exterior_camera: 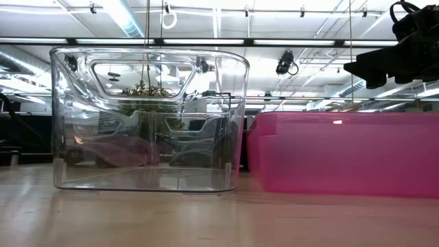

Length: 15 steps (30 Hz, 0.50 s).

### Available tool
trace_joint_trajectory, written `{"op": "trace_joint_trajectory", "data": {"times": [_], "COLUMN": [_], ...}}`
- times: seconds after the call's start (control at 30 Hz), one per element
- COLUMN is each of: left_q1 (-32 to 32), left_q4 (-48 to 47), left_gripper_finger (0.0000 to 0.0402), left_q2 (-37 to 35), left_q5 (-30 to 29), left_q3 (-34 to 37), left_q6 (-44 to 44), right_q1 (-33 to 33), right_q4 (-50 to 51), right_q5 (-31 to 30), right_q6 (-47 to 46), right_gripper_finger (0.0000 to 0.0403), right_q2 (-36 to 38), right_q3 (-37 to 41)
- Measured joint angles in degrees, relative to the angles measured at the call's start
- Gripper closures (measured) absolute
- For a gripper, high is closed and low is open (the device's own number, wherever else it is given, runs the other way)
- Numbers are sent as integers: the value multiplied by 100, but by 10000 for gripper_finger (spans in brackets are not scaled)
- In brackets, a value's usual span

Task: Pick & Place hat
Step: Put the bottom red cap into the transparent bin

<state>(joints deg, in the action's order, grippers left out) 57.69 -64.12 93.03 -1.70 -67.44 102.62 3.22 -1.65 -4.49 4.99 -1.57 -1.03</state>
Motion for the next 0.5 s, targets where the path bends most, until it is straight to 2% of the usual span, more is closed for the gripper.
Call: {"op": "trace_joint_trajectory", "data": {"times": [0.27, 0.5], "left_q1": [35, 26], "left_q4": [614, 727], "left_gripper_finger": [248, 252], "left_q2": [2, 2], "left_q5": [19, 469], "left_q3": [571, 938], "left_q6": [91, 279], "right_q1": [0, 0], "right_q4": [2, 2], "right_q5": [0, -1], "right_q6": [0, 0], "right_gripper_finger": [198, 198], "right_q2": [-1, 0], "right_q3": [-1, 1]}}
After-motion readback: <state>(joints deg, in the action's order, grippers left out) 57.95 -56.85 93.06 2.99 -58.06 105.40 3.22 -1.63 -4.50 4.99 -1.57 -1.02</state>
